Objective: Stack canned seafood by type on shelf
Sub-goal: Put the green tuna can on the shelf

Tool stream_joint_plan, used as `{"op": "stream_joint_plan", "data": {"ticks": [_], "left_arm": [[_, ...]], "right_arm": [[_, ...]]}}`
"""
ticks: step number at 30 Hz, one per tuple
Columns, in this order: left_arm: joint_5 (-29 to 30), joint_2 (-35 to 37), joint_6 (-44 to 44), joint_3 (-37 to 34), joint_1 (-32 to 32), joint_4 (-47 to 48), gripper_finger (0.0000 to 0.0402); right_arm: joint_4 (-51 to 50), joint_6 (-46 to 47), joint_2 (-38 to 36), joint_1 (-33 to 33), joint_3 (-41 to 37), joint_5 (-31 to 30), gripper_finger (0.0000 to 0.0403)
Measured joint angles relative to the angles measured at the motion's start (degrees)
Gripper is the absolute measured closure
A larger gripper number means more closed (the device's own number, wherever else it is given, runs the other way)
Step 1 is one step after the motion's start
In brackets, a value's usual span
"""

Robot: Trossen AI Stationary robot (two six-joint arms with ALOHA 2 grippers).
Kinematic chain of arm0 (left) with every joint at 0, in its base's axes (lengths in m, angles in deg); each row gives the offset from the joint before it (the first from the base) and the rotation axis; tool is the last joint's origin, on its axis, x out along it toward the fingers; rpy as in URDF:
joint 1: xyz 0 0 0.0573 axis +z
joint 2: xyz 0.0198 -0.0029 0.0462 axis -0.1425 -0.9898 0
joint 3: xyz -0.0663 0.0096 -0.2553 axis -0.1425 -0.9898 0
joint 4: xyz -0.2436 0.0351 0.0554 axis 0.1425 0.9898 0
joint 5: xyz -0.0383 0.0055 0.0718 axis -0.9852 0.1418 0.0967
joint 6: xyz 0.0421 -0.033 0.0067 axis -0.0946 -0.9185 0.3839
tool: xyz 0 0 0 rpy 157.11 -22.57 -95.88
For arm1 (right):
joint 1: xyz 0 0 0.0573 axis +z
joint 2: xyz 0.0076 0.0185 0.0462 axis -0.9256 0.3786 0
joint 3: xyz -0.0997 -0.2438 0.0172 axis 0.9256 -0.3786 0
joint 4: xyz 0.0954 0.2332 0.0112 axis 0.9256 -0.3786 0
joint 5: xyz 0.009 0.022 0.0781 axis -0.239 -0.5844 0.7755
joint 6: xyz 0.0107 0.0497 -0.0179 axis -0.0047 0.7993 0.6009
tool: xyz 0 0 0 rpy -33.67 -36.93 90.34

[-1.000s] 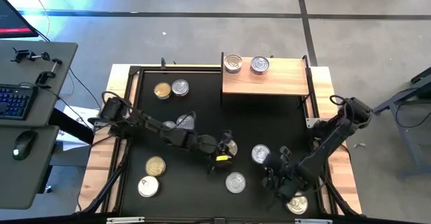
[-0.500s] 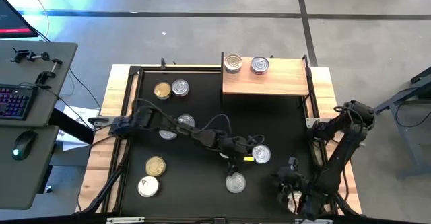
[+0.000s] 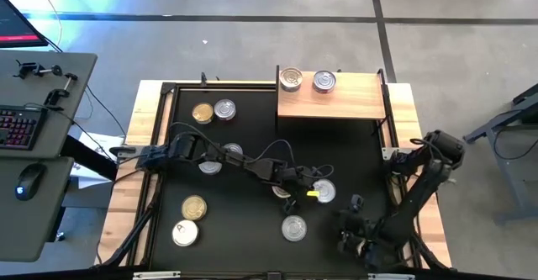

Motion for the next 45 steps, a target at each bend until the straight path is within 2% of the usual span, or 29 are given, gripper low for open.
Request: {"op": "stream_joint_plan", "data": {"ticks": [8,11,16,24,28,31,33,38,45], "left_arm": [[-2.3,1.4,-7.5,0.2,-0.1,-0.2,0.0401],[-2.5,1.8,-10.4,0.2,0.2,-0.6,0.0401],[-6.1,1.8,-15.1,0.2,1.0,-0.4,0.0401],[-7.0,1.8,-16.6,0.3,1.9,-0.9,0.0401],[-7.0,1.8,-12.7,0.3,1.3,0.4,0.0399],[-6.2,1.8,-7.1,0.3,0.2,2.5,0.0379],[-2.9,1.8,-2.9,0.3,-0.8,3.7,0.0356],[12.2,0.5,1.5,0.3,-2.5,3.6,0.0302],[16.3,0.4,1.3,0.3,-4.0,3.2,0.0286]], "right_arm": [[3.7,-26.8,3.0,-3.4,0.0,3.1,0.0193],[3.3,-33.0,4.7,-4.9,0.0,3.1,0.0189],[1.6,-37.4,7.7,-7.7,0.0,2.6,0.0188],[-0.4,-36.8,8.7,-9.0,0.0,2.0,0.0188],[-4.4,-30.4,8.5,-8.3,1.3,2.8,0.0188],[-7.2,-25.8,8.5,-7.0,2.5,3.1,0.0188],[-7.9,-24.1,8.5,-6.2,3.0,3.1,0.0188],[-7.3,-20.5,8.4,-5.2,3.1,2.9,0.0188],[-5.8,-20.0,8.4,-4.8,3.1,2.9,0.0188]]}}
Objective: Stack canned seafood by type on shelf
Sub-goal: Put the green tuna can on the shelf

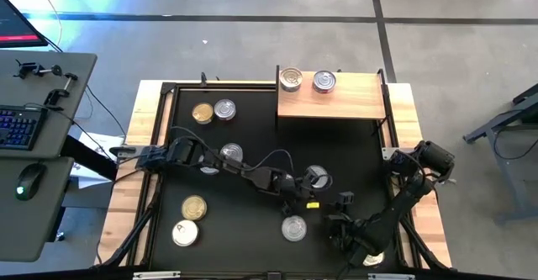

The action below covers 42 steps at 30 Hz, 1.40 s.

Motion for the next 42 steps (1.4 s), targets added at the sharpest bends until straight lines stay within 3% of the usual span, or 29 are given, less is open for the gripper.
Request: {"op": "stream_joint_plan", "data": {"ticks": [6,12,17,24,33,37,42], "left_arm": [[8.2,0.0,0.4,0.0,-1.0,-2.5,0.0278],[9.5,0.0,-0.6,0.0,0.8,-1.6,0.0277],[5.0,-0.3,-3.6,0.0,3.0,0.9,0.03],[0.0,-0.5,-5.8,0.2,4.1,1.8,0.0393],[-4.8,2.0,-11.3,-0.1,3.7,3.9,0.0401],[-6.8,2.9,-13.7,-0.2,4.0,3.7,0.0401],[-8.5,3.1,-16.6,-0.2,4.1,3.3,0.0401]], "right_arm": [[0.1,0.0,0.0,0.0,0.0,0.0,0.0188],[0.8,0.6,0.0,0.0,0.0,-0.2,0.0188],[1.7,0.3,0.0,0.0,0.0,-0.2,0.0188],[2.3,-1.5,0.0,-1.2,-0.1,-1.4,0.0188],[-0.7,-4.0,-0.9,-4.6,0.9,1.1,0.0181],[-3.3,-5.4,-1.0,-5.4,2.8,-0.4,0.0156],[-2.6,-14.2,-0.5,-6.3,1.8,-1.4,0.012]]}}
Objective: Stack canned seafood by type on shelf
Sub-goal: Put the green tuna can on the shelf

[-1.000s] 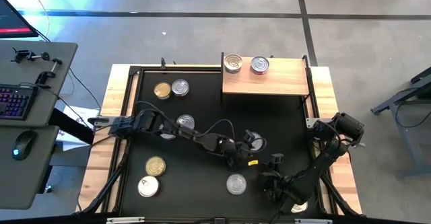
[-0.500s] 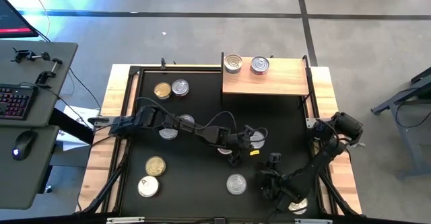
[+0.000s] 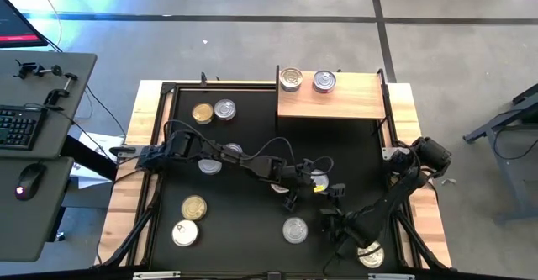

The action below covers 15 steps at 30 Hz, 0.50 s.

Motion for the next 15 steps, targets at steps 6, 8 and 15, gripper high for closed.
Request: {"op": "stream_joint_plan", "data": {"ticks": [6,8,15], "left_arm": [[-3.4,1.4,-3.1,0.1,0.3,-0.5,0.0401],[-4.9,1.6,-3.9,0.1,0.5,-0.2,0.0401],[-5.7,1.6,-4.6,0.1,0.7,-0.9,0.0401]], "right_arm": [[-0.3,-2.4,2.8,-1.2,-2.5,-5.5,0.0117],[-0.3,-1.8,3.7,-1.8,-3.0,-6.6,0.0118],[0.9,4.8,4.5,-3.3,-3.1,-5.0,0.0206]]}}
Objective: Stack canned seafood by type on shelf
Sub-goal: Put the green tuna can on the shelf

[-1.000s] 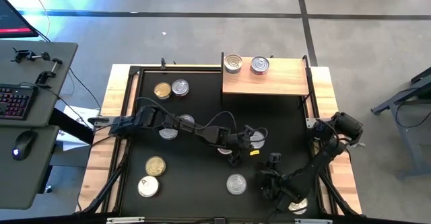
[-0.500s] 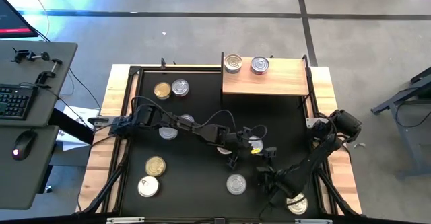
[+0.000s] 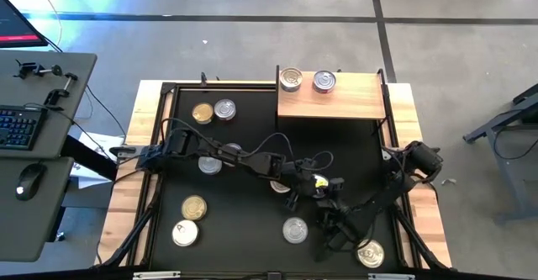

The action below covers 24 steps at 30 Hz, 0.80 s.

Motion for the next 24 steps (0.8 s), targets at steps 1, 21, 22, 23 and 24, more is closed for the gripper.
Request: {"op": "stream_joint_plan", "data": {"ticks": [1,21,22,23,24], "left_arm": [[0.2,0.0,0.0,0.0,0.0,-0.1,0.0401],[10.4,18.1,-1.0,-5.3,0.4,22.6,0.0389],[10.1,19.2,-1.4,-7.5,0.5,21.5,0.0392],[9.7,20.3,-1.9,-10.0,0.6,20.1,0.0394],[9.2,21.5,-2.5,-12.5,0.7,18.1,0.0396]], "right_arm": [[0.1,0.8,0.0,0.0,0.0,0.6,0.0231],[-12.2,12.5,-0.7,4.4,13.4,3.3,0.0294],[-13.5,12.5,-0.7,4.9,14.8,2.5,0.0294],[-14.7,12.5,-0.7,5.4,16.3,1.6,0.0294],[-16.1,12.5,-0.7,5.9,17.9,0.5,0.0294]]}}
